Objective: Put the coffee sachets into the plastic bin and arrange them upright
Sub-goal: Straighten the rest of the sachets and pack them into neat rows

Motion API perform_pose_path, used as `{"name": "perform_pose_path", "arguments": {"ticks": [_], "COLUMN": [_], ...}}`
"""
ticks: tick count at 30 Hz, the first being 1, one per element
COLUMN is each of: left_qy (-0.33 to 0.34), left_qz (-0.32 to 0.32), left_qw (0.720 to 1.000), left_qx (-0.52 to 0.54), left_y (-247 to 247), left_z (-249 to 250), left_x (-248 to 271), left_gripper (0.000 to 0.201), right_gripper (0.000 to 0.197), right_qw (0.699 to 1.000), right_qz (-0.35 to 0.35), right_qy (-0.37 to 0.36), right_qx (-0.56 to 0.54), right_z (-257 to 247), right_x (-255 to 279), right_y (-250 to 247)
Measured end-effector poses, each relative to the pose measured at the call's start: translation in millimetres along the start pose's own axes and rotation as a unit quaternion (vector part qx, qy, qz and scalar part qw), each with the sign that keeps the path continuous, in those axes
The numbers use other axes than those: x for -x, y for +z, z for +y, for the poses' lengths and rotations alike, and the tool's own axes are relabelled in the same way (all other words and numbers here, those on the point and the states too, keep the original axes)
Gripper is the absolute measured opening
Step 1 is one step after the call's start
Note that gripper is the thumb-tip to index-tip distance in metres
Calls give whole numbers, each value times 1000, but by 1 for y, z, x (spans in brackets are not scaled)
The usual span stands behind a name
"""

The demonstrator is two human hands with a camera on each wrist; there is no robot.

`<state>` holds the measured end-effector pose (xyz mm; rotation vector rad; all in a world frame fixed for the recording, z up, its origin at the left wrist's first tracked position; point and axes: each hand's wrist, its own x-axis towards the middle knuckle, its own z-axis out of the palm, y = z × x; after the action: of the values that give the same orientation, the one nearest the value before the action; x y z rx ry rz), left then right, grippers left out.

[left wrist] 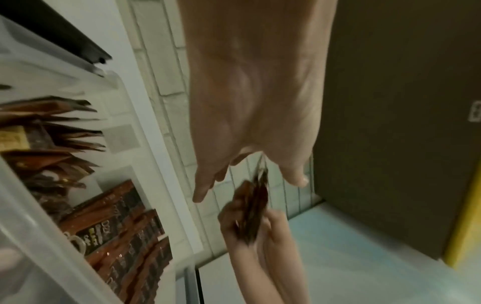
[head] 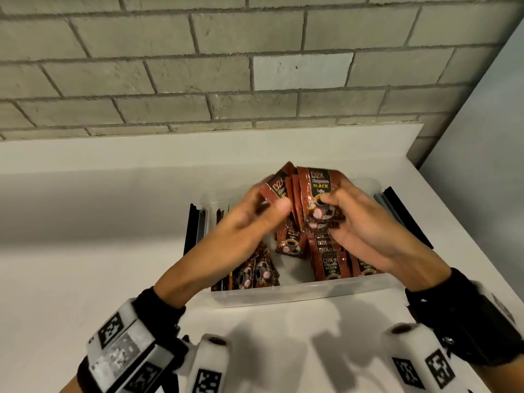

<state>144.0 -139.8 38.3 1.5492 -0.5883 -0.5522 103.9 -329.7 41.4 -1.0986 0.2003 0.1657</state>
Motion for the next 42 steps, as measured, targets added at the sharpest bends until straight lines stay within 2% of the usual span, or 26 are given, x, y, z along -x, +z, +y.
{"name": "perform_pose_path", "arguments": {"ticks": [1, 3, 5, 7, 8, 10, 11, 12, 14, 17, 19, 21, 23, 25, 27, 28, 29, 31, 33, 34, 35, 37, 39, 40, 41, 42], "left_qy": [-7, 4, 9, 1, -2, 0, 3, 3, 3, 10, 17, 15, 0, -12, -27, -40, -60, -107, -155, -171, -184, -223, -248, -245, -232, -204], "left_qz": [-27, -39, -18, 3, 8, 6, 3, 2, -8, -33, -5, 57, 98, 95, 78, 74, 73, 60, 40, 31, 21, -19, -88, -131, -177, -225], "left_qw": [1000, 999, 1000, 999, 999, 1000, 999, 999, 997, 996, 999, 997, 983, 981, 985, 984, 981, 974, 975, 977, 977, 971, 964, 948, 909, 846], "left_qx": [-12, -6, 20, 42, 42, -3, -32, -53, -76, -77, -37, 56, 156, 171, 153, 155, 166, 192, 153, 128, 109, 81, -40, -158, -297, -438], "left_y": [6, 15, 16, 11, 9, 9, 9, 9, 8, 13, 17, 18, 18, 19, 19, 18, 14, 6, 1, 0, 2, 3, 2, -1, -3, -4], "left_z": [4, 14, 22, 31, 34, 35, 35, 36, 38, 41, 40, 37, 34, 32, 29, 26, 24, 21, 20, 21, 21, 20, 17, 14, 11, 9], "left_x": [-2, -9, -20, -31, -35, -42, -45, -48, -52, -56, -60, -64, -67, -68, -67, -67, -67, -67, -66, -66, -67, -69, -72, -74, -75, -76], "left_gripper": [57, 56, 55, 47, 43, 39, 39, 41, 45, 45, 47, 54, 60, 62, 62, 61, 61, 59, 48, 40, 35, 30, 33, 40, 45, 45], "right_gripper": [25, 20, 17, 23, 36, 62, 69, 69, 54, 45, 39, 31, 28, 32, 44, 50, 53, 46, 37, 38, 39, 35, 28, 26, 26, 27], "right_qw": [999, 978, 914, 852, 845, 855, 850, 840, 834, 817, 811, 797, 797, 813, 829, 828, 821, 789, 767, 773, 781, 773, 770, 780, 795, 810], "right_qz": [-4, -10, -2, 14, -1, -51, -63, -64, -43, 36, 87, 126, 153, 148, 101, 68, 32, -57, -137, -160, -171, -183, -184, -174, -155, -126], "right_qy": [-16, -61, -138, -219, -244, -264, -271, -275, -261, -271, -300, -316, -316, -298, -240, -198, -154, -94, -78, -68, -54, -23, 3, 10, 12, 10], "right_qx": [48, 201, 381, 475, 476, 444, 447, 464, 484, 508, 495, 499, 491, 477, 494, 519, 549, 604, 622, 610, 599, 606, 611, 601, 586, 573], "right_z": [-4, -14, -25, -36, -40, -45, -46, -47, -50, -50, -48, -43, -37, -31, -28, -31, -37, -55, -73, -78, -80, -79, -80, -81, -83, -85], "right_x": [0, -2, -11, -18, -20, -23, -24, -26, -32, -46, -56, -64, -67, -65, -64, -63, -61, -57, -53, -53, -54, -59, -64, -65, -65, -65], "right_y": [5, 16, 20, 22, 24, 30, 35, 38, 43, 43, 44, 45, 45, 47, 47, 45, 42, 30, 18, 13, 10, 5, -5, -12, -20, -29]}}
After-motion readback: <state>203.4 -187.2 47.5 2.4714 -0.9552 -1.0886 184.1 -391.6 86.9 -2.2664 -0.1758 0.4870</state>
